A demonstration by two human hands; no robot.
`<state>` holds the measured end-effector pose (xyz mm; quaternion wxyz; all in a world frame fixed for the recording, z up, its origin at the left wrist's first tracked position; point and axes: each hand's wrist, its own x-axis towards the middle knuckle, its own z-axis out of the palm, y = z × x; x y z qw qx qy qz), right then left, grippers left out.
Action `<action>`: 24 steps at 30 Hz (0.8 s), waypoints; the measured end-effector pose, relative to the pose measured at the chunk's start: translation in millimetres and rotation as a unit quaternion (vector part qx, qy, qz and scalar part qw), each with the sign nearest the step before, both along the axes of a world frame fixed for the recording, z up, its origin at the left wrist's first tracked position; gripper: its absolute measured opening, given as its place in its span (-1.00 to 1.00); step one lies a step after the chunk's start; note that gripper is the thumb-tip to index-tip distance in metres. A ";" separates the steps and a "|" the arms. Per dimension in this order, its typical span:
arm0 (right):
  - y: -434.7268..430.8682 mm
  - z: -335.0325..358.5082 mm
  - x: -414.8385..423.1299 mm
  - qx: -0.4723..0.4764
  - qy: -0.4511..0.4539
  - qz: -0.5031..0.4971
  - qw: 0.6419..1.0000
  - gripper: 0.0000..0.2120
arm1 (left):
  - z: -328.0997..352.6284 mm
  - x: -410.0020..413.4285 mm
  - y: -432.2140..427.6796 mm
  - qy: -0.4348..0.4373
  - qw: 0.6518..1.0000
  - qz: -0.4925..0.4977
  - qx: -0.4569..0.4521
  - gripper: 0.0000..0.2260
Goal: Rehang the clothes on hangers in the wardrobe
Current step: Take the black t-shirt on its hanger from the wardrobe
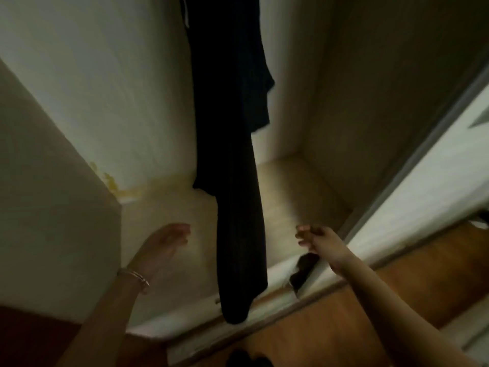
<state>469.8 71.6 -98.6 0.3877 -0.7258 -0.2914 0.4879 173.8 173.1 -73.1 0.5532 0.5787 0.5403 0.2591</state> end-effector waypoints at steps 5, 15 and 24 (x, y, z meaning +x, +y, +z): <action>92.6 139.7 -7.1 0.236 -0.061 0.031 0.969 -0.83 | 149.0 28.6 60.3 -0.104 0.968 0.044 0.223 -0.89; 185.6 376.2 -26.8 0.514 -0.129 -0.001 0.848 -0.76 | 363.6 80.6 135.2 -0.153 0.872 0.037 0.463 -0.76; 239.3 488.9 -38.5 0.559 -0.103 0.096 0.817 -0.66 | 486.1 127.8 160.9 -0.106 0.881 -0.027 0.460 -0.65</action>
